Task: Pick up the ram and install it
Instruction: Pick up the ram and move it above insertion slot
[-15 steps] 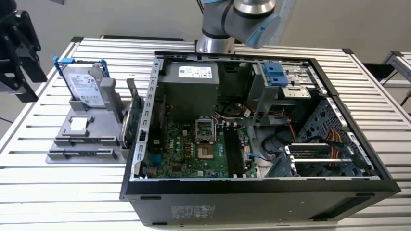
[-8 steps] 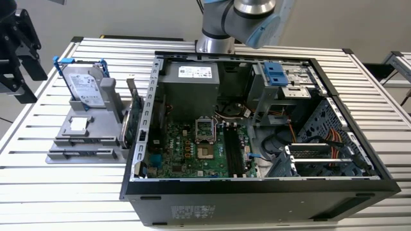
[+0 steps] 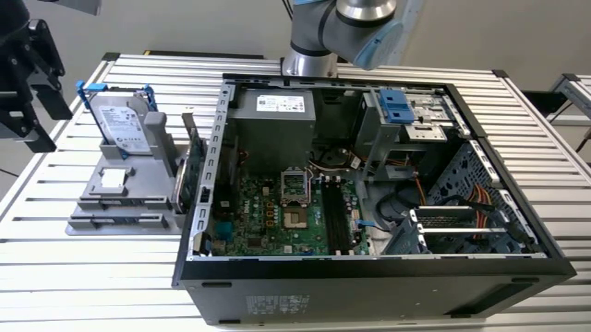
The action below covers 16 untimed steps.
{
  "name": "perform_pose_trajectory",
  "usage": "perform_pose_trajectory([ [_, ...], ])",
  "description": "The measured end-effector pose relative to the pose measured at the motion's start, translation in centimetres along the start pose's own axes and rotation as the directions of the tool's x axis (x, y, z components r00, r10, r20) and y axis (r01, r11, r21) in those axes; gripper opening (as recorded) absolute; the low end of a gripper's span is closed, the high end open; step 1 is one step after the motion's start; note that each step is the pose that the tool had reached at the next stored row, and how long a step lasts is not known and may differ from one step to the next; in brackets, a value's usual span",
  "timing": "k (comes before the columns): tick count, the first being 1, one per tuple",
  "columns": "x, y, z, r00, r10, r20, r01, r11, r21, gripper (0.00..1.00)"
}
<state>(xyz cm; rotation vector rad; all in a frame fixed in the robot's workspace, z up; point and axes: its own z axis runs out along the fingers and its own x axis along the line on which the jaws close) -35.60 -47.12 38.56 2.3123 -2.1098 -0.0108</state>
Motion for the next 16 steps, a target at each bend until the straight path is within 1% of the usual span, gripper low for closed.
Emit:
perform_pose_trajectory([
  [9, 0.01, -0.13, 0.49, 0.9997, 0.026, 0.0004, -0.026, 0.9997, -0.0001, 1.0],
  [16, 0.01, -0.21, 1.04, 0.999, 0.045, 0.0007, -0.045, 0.999, -0.0001, 1.0],
])
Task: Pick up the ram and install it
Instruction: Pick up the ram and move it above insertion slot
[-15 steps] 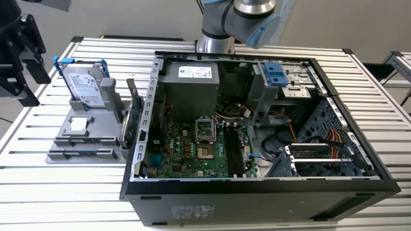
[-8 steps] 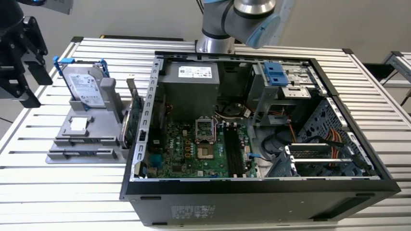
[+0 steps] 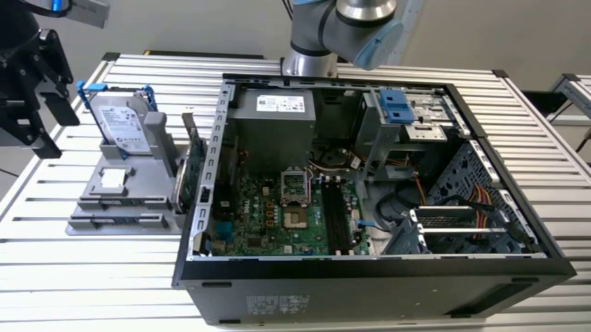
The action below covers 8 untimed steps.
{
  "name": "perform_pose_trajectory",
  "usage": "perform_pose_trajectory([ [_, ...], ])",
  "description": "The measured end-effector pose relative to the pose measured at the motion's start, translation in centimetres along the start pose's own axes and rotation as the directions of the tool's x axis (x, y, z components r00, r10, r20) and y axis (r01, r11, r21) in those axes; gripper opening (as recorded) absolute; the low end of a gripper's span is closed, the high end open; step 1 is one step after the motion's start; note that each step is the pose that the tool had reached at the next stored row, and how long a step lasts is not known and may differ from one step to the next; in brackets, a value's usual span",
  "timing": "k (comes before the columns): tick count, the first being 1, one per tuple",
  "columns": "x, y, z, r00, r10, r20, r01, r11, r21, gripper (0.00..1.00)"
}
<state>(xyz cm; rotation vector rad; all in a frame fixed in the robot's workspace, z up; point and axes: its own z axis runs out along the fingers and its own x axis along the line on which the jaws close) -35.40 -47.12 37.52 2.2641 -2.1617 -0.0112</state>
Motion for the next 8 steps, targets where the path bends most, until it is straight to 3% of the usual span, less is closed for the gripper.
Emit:
perform_pose_trajectory([
  [8, 0.0, -0.05, 0.72, 1.0, 0.007, 0.0002, -0.007, 1.0, 0.0001, 1.0],
])
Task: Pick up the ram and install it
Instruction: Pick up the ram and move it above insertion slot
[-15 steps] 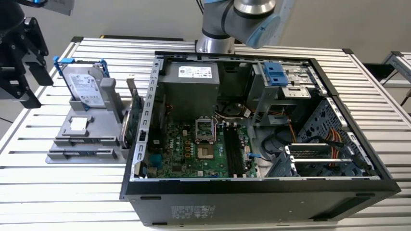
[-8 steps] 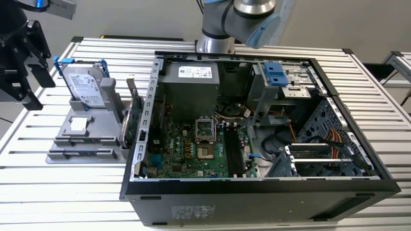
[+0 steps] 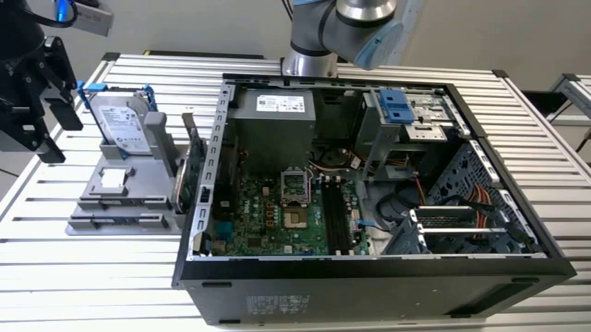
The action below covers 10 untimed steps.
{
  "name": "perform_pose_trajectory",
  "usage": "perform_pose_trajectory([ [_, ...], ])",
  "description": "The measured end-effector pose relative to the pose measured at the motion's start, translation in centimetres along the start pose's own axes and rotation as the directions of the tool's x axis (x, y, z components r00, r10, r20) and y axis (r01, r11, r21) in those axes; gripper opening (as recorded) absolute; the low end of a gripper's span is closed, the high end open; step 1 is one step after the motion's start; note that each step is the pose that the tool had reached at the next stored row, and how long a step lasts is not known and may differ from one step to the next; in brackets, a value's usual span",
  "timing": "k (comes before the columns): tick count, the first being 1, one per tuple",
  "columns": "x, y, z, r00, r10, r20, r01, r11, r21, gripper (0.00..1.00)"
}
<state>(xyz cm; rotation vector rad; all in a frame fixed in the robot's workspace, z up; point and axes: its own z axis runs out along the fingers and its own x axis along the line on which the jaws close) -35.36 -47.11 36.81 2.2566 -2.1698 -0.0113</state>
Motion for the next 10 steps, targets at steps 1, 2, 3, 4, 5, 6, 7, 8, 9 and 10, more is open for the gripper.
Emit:
perform_pose_trajectory([
  [1, 0.0, 0.0, 0.09, 1.0, 0.0, 0.0, 0.0, 1.0, 0.0, 1.0],
  [2, 0.0, -0.01, 0.18, 1.0, 0.001, -0.0001, -0.001, 1.0, -0.0001, 1.0],
  [3, 0.0, -0.01, 0.27, 1.0, 0.001, -0.0001, -0.001, 1.0, -0.0001, 1.0],
  [4, 0.0, -0.01, 0.36, 1.0, 0.001, 0.0, -0.001, 1.0, 0.0, 1.0],
  [5, 0.0, -0.02, 0.45, 1.0, 0.002, 0.0, -0.002, 1.0, -0.0001, 1.0],
  [6, 0.0, -0.02, 0.55, 1.0, 0.002, 0.0, -0.002, 1.0, -0.0001, 1.0],
  [7, 0.0, -0.02, 0.64, 1.0, 0.002, -0.0001, -0.002, 1.0, -0.0001, 1.0],
  [8, 0.0, -0.03, 0.74, 1.0, 0.003, 0.0, -0.003, 1.0, -0.0001, 1.0],
  [9, 0.0, -0.03, 0.83, 1.0, 0.003, 0.0, -0.003, 1.0, -0.0001, 1.0],
  [10, 0.0, -0.04, 0.93, 1.0, 0.004, 0.0, -0.004, 1.0, -0.0001, 1.0],
])
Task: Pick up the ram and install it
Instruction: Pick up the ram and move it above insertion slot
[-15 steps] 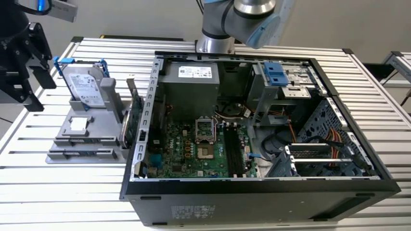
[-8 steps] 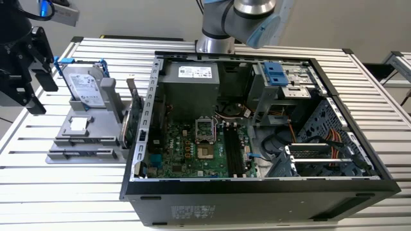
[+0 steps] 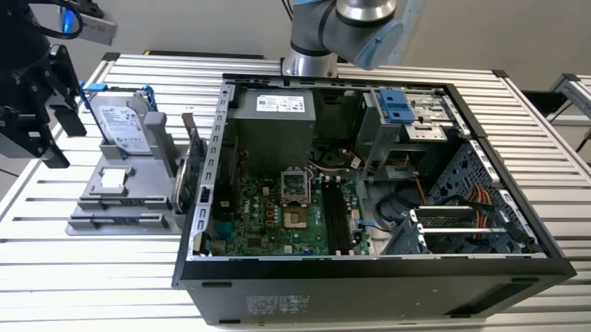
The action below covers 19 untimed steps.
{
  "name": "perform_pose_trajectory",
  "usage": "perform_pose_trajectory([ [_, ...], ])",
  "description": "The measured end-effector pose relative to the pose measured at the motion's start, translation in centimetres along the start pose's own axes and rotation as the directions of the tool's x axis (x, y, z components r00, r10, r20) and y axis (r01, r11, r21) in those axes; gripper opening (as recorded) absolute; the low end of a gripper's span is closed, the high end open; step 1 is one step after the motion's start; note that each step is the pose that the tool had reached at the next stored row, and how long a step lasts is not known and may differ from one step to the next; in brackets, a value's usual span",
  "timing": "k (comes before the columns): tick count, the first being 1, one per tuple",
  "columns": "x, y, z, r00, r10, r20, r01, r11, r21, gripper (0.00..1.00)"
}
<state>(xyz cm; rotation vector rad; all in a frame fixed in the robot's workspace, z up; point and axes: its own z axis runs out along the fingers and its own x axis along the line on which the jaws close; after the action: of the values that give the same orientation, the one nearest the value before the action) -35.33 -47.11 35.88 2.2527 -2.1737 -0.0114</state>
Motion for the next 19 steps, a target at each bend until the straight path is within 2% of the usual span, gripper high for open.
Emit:
perform_pose_trajectory([
  [19, -0.02, -0.08, 1.91, 1.0, 0.007, 0.0001, -0.007, 1.0, 0.0, 1.0],
])
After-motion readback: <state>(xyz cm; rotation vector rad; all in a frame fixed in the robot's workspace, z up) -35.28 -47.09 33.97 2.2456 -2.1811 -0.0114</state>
